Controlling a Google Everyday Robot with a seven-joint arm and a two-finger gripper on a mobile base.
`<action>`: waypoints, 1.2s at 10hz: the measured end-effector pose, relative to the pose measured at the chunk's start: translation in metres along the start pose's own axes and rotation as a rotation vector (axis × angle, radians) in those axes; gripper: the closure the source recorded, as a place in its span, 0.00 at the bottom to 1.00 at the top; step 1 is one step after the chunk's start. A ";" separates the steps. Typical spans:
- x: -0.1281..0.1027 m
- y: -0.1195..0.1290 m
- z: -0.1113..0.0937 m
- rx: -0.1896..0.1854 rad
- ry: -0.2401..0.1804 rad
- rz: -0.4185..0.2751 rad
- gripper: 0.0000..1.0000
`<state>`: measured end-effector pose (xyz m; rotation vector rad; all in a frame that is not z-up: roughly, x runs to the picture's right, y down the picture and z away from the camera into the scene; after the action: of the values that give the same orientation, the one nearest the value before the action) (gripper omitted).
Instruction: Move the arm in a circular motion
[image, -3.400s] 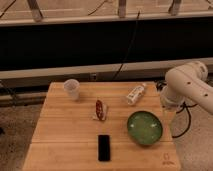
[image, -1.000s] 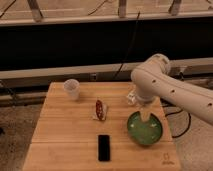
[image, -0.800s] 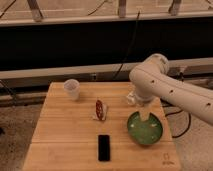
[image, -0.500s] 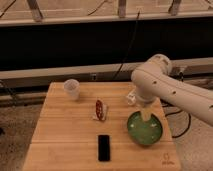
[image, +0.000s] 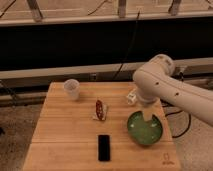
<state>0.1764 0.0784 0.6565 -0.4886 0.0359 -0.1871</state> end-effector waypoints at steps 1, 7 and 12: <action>-0.007 -0.002 -0.002 0.006 -0.001 -0.005 0.20; -0.009 0.001 -0.010 0.028 0.006 -0.018 0.20; -0.006 0.000 -0.015 0.046 0.006 -0.027 0.20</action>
<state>0.1696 0.0723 0.6431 -0.4433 0.0306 -0.2153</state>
